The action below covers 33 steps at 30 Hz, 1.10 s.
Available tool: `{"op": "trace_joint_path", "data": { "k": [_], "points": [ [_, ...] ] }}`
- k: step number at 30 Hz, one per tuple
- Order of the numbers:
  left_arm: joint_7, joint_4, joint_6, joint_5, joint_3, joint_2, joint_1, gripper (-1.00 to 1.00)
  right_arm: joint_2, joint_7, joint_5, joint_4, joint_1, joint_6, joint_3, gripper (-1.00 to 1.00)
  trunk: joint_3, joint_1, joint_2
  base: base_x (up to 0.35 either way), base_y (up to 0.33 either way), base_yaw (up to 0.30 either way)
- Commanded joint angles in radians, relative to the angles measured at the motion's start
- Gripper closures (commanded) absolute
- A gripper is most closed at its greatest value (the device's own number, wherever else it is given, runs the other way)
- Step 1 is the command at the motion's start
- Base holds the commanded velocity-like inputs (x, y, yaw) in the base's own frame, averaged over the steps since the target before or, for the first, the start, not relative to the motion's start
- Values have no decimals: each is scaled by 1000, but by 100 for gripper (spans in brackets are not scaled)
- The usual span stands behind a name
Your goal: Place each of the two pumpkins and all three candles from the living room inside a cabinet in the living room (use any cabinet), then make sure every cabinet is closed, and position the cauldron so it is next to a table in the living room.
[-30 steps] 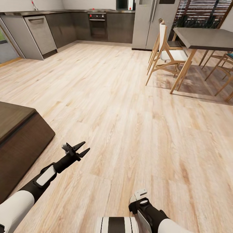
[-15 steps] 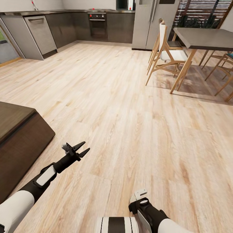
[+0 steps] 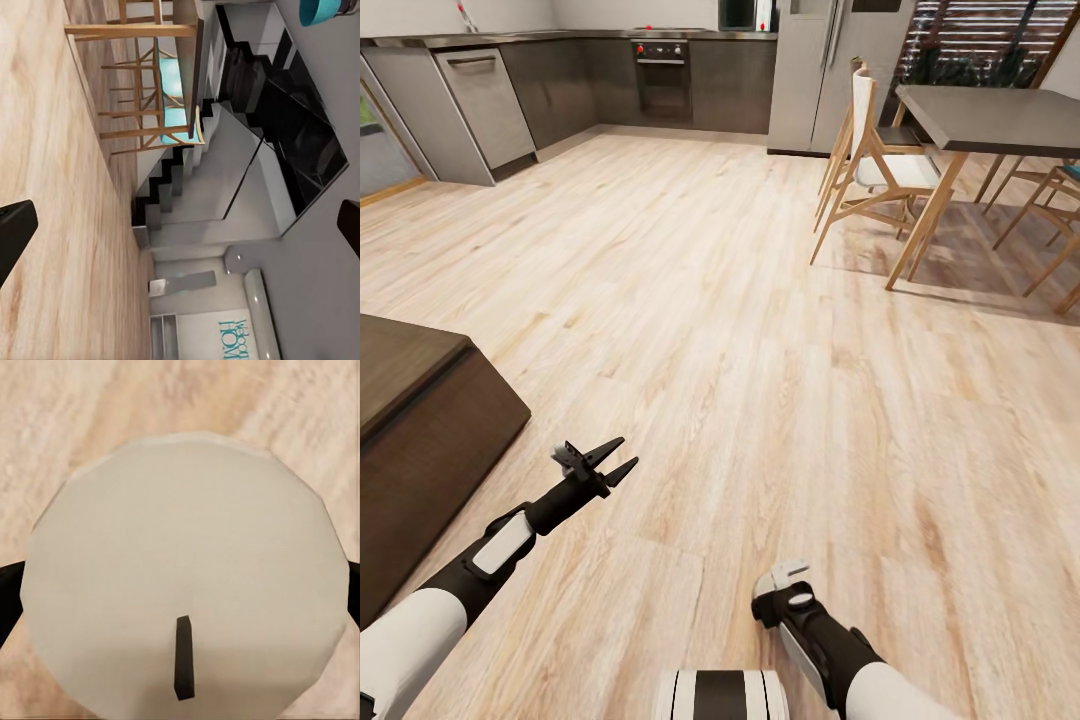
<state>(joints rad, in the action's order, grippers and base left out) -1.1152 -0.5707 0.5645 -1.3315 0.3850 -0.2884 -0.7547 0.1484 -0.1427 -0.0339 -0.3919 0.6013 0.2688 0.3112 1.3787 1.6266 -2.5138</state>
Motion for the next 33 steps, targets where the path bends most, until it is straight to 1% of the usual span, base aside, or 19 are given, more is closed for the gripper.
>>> {"op": "trace_joint_path", "data": {
  "k": [1, 4, 7, 9, 12, 16, 29, 33],
  "points": [
    [0, 0, 0, 0, 0, 0, 0, -100, 0, 0, 0, -4, 0, 12, 0, 100, 0, 0, 0, 0, 0, 0],
    [0, 0, 0, 0, 0, 0, 0, -100, -1, 0, 0, -27, 0, 38, -1, 100, 0, 0, 0, 0, 0, 0],
    [2, 9, -8, -2, 0, -15, 17, -100, 0, 0, -6, -15, 7, 35, -4, 100, 0, 0, 0, 0, 0, 0],
    [2, 10, -8, -2, 0, -16, 25, -100, 1, 0, -5, -15, 8, 35, -4, 100, 0, 0, 0, 0, 0, 0],
    [1, 27, -8, -4, 0, -25, 33, -100, 4, -3, -4, -15, 9, 36, -3, 100, 0, 0, 0, 0, 0, 0],
    [0, 49, -8, -5, 0, -27, 35, -100, 5, -2, -4, -15, 9, 36, -3, 100, -3, 0, 0, 0, 0, -93],
    [1, 53, 4, 2, -5, -24, 35, -100, 5, -2, -4, -15, 9, 36, -4, 100, -68, -6, 3, 0, 0, -177],
    [2, 53, 4, 3, -4, -23, 35, -100, 4, -2, -6, -15, 9, 36, -4, 100, -85, -8, 4, 0, 0, -94]
  ]
}}
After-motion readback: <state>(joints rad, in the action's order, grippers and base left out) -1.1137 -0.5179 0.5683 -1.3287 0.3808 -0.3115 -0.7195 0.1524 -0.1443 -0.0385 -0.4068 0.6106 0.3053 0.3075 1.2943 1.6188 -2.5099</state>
